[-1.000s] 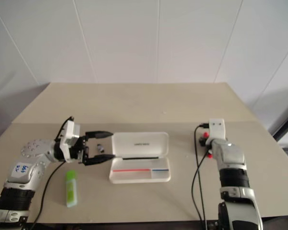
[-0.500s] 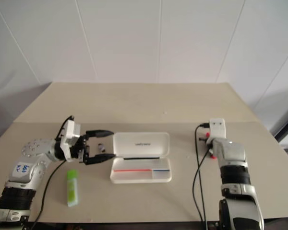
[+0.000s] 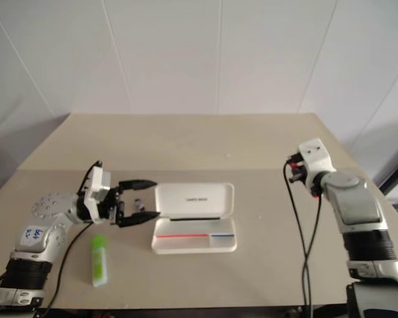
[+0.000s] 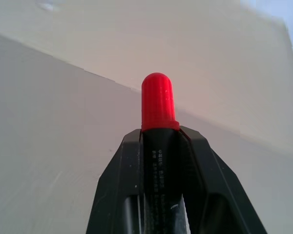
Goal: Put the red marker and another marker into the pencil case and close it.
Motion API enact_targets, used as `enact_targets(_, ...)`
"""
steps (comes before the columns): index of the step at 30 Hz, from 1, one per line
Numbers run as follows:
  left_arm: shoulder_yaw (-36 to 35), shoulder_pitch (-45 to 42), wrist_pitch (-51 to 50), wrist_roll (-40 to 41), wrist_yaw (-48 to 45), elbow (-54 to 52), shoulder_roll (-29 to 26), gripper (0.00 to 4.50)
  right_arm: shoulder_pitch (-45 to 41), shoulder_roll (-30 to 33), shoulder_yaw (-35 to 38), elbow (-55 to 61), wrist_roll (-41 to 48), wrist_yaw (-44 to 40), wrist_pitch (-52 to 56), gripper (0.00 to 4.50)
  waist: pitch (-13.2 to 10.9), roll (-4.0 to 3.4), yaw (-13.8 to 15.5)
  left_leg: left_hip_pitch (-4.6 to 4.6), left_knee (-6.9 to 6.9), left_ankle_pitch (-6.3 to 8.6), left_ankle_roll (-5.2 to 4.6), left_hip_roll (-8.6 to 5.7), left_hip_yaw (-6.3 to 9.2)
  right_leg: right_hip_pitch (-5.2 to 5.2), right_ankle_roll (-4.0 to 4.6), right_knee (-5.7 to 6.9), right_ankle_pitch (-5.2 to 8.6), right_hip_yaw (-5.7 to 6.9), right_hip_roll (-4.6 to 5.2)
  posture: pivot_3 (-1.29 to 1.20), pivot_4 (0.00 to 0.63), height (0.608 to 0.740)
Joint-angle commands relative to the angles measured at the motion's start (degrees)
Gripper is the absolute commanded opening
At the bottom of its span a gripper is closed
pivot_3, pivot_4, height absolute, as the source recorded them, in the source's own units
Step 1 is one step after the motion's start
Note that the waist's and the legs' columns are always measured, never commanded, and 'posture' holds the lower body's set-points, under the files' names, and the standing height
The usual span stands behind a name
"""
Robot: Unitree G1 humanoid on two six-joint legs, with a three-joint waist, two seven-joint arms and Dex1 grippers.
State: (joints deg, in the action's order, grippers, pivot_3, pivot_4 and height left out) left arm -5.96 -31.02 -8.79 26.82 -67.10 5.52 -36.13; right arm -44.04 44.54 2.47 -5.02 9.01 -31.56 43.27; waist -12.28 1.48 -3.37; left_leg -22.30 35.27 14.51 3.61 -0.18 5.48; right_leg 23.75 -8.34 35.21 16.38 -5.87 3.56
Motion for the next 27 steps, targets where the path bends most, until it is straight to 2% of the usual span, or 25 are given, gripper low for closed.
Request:
enact_targets(1,-2.0,-0.4,2.0,1.1,0.2,0.4,0.3,4.5,0.0,3.2,-1.0,7.3,1.7,-6.9,-2.3,1.37,0.0,0.0,0.0,0.0,0.0,0.0,0.0,0.01,0.01,0.0,0.0,0.01,0.0,0.0,-0.01,0.0,0.15,0.74)
enact_targets(5,-2.6,0.8,3.3,1.9,-1.2,1.5,0.8,4.5,-0.2,5.1,-1.6,14.9,6.9,-14.8,1.0,1.37,0.0,0.0,0.3,0.01,0.02,0.0,0.0,0.01,0.02,-0.01,0.0,0.04,0.0,0.02,0.0,0.0,0.15,0.74)
enact_targets(8,-2.9,1.6,5.9,1.8,-3.5,3.8,0.7,4.5,-2.6,1.4,-2.2,22.2,15.8,-18.6,8.0,1.37,0.0,0.0,0.1,0.0,0.03,0.0,0.0,0.03,0.02,-0.01,0.0,0.01,0.0,0.01,0.0,0.0,0.15,0.74)
enact_targets(14,-3.7,1.6,7.5,1.7,-4.6,5.3,0.2,4.5,-5.9,-1.6,-7.3,23.9,18.0,-19.8,10.2,1.37,0.0,0.0,0.6,-0.01,0.12,0.0,0.01,0.0,0.08,-0.02,0.02,0.07,0.01,0.08,0.06,0.0,0.15,0.74)
enact_targets(18,-4.5,4.1,8.3,1.6,-5.6,4.8,-0.6,4.5,-7.5,-5.8,-15.5,24.3,16.4,-21.9,8.1,1.37,0.0,0.0,0.7,-0.03,0.15,0.01,0.01,0.01,0.09,-0.01,0.02,0.06,0.0,0.09,0.05,0.0,0.15,0.74)
enact_targets(23,-5.1,6.9,8.3,1.6,-6.9,4.3,-2.5,4.5,-7.8,-9.2,-25.2,19.7,8.6,-21.9,0.8,1.37,0.0,0.01,0.4,-0.07,0.1,0.02,0.03,0.03,0.08,0.06,0.04,0.06,0.01,0.1,0.05,0.0,0.15,0.74)
enact_targets(27,-5.3,8.7,8.6,1.4,-7.7,3.8,-4.2,4.5,-8.0,-11.5,-29.5,15.6,3.0,-21.4,-3.6,1.37,0.0,0.01,0.3,-0.07,0.11,0.02,0.03,0.02,0.09,0.08,0.04,0.1,0.02,0.1,0.05,0.0,0.15,0.74)
